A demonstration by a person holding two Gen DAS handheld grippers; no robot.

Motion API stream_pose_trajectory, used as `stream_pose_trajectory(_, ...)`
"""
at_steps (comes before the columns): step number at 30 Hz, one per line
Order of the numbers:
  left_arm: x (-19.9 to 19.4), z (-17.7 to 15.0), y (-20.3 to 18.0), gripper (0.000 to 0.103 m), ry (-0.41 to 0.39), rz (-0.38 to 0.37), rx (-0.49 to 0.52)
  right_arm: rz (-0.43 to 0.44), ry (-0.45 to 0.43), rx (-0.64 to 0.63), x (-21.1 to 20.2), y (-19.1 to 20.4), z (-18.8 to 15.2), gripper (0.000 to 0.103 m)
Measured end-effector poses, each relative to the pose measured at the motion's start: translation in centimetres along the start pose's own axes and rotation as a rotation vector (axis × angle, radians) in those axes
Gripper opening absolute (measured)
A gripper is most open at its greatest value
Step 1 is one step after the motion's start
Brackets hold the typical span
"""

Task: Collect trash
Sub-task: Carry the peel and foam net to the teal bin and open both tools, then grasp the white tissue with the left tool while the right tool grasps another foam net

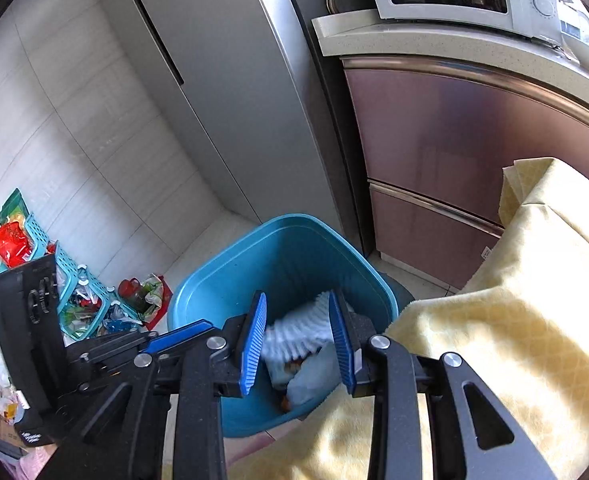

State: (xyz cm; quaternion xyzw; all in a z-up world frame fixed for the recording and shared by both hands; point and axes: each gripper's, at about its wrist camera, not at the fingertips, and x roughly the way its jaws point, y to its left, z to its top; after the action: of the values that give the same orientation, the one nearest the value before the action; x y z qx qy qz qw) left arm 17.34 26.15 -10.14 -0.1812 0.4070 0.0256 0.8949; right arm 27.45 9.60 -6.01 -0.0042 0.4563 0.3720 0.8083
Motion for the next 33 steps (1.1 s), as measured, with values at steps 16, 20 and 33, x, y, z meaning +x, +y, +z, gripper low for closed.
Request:
stream_pose_trajectory(16, -4.4, -1.3, -5.1, 0.019, -0.062, -0.135, 0.108, 0.023, -0.145, 0.018, -10.4, -3.1, -4.3, 0.037)
stream_pose_trajectory(20, -5.3, -2.0, -8.7, 0.023, -0.063, -0.195, 0.190, -0.021, -0.200, 0.033, -14.3, -4.7, -6.6, 0.039)
stream_pose_trajectory(33, -4.9, -6.8, -23.3, 0.029, 0.026, -0.420, 0.441, -0.252, -0.322, 0.230, -25.3, -11.4, -15.3, 0.044)
